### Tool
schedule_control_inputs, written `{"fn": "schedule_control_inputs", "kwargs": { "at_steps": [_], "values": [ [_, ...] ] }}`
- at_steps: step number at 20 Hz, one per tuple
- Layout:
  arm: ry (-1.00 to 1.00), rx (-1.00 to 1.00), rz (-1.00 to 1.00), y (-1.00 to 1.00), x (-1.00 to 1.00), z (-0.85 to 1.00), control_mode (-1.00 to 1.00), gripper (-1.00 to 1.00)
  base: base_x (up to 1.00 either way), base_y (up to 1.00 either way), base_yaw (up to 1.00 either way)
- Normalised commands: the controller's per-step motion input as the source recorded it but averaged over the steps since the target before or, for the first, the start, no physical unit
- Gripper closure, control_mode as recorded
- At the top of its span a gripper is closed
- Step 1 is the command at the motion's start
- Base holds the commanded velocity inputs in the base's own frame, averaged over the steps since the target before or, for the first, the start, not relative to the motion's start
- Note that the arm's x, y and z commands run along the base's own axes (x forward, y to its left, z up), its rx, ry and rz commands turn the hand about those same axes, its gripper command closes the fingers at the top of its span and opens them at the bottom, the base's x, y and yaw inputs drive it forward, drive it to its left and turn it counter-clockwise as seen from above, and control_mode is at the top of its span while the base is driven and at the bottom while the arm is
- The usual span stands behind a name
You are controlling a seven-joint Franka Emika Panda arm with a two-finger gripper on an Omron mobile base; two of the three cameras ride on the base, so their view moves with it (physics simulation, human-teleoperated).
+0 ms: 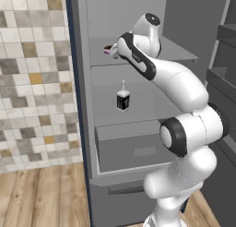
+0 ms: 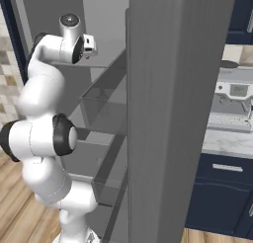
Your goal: Place the mustard and ketchup from the counter to the top shelf of the fridge. If the existing items in the fridge are on the top shelf, move them to other shelves.
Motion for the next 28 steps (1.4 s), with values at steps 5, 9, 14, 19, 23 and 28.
{"fn": "schedule_control_inputs", "kwargs": {
  "at_steps": [5,9,14,19,23,28],
  "values": [
    [0.0,0.0,0.0,0.01,0.4,-0.02,-1.0,-1.0,0.0,0.0,0.0],
    [0.0,0.0,0.0,0.0,0.5,0.0,-1.0,-1.0,0.0,0.0,0.0],
    [0.0,0.0,0.0,0.0,0.43,0.0,-1.0,-1.0,0.0,0.0,0.0],
    [0.0,0.0,0.0,0.0,0.31,0.0,-1.0,-1.0,0.0,0.0,0.0],
    [0.0,0.0,0.0,0.04,0.22,-0.03,-1.0,-1.0,0.0,0.0,0.0],
    [0.0,0.0,0.0,0.15,0.16,-0.1,-1.0,-1.0,0.0,0.0,0.0]
  ]
}}
